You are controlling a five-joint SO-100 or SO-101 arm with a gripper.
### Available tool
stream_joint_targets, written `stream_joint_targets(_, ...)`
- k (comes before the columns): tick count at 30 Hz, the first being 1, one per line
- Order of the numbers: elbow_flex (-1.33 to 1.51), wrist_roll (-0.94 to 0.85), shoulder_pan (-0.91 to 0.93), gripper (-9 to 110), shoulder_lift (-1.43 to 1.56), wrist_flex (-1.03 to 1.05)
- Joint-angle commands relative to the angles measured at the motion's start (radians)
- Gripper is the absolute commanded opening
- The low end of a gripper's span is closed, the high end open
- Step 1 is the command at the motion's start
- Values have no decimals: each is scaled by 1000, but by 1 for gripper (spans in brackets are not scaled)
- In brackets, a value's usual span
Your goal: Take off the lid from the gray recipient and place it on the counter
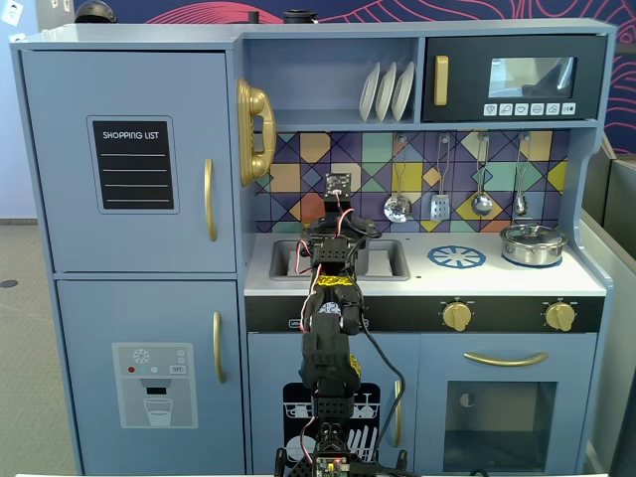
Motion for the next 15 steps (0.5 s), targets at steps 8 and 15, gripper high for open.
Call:
stream_joint_targets(8, -195, -6, -3, 11, -133, -52)
stream_joint_targets(15, -230, -6, -9, 11, -187, -57)
